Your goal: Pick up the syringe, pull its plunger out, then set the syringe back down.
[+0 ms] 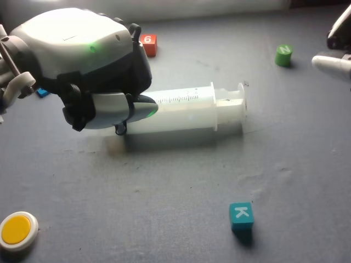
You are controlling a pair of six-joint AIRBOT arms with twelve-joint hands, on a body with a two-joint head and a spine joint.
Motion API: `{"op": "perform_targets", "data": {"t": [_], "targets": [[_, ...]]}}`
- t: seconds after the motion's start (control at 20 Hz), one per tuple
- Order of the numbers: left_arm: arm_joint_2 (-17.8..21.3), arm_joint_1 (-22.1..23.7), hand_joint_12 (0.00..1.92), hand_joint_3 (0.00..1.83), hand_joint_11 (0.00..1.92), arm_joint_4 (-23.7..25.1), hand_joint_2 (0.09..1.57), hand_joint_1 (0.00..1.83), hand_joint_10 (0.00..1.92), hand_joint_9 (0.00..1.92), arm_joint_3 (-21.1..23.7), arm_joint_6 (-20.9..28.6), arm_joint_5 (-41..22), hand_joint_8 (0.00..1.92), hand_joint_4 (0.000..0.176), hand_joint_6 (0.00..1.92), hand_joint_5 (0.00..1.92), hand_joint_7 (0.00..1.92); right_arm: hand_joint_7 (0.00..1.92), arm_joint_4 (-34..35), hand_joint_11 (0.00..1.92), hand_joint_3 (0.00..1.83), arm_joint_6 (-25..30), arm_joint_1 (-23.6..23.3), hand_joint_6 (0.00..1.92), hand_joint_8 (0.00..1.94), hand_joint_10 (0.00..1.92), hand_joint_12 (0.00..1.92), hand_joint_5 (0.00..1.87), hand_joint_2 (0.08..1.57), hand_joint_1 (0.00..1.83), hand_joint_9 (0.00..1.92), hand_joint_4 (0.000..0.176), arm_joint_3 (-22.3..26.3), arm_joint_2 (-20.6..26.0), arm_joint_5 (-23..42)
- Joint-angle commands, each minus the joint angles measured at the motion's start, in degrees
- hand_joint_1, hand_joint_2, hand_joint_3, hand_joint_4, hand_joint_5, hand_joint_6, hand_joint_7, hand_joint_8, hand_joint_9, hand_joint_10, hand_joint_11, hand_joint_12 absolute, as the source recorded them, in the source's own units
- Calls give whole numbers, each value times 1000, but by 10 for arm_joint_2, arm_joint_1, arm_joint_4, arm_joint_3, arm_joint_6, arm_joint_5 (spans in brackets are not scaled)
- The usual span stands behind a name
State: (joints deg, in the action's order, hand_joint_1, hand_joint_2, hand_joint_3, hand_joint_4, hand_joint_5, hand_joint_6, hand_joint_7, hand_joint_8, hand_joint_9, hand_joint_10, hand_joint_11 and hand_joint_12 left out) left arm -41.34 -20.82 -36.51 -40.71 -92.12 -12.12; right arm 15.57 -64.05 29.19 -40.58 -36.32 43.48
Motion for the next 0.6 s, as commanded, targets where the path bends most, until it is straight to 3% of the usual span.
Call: {"op": "perform_targets", "data": {"t": [0.0,0.1,0.15,0.55], "targets": [[-2,6,11,145,0,-7,904,0,0,0,-2,-14,-50,0,0,0,0,0,10,-13,0,134,4,-2,24,17,14,73,21,917,8,0,0,2,2,68],[-2,6,11,145,0,-36,904,0,0,0,-2,-41,-52,0,0,0,0,0,10,-24,0,134,4,0,24,17,14,73,21,917,8,0,0,2,2,65],[-2,6,0,27,0,-39,973,0,0,0,-3,-47,-54,0,0,0,0,0,0,-30,0,15,4,2,0,0,0,0,17,981,4,0,0,2,2,65],[-11,-2,1,25,1,-45,1000,4,0,0,-20,-58,-54,0,0,0,0,0,0,-41,0,0,3,6,0,0,0,0,0,965,5,0,0,3,1,65]]}}
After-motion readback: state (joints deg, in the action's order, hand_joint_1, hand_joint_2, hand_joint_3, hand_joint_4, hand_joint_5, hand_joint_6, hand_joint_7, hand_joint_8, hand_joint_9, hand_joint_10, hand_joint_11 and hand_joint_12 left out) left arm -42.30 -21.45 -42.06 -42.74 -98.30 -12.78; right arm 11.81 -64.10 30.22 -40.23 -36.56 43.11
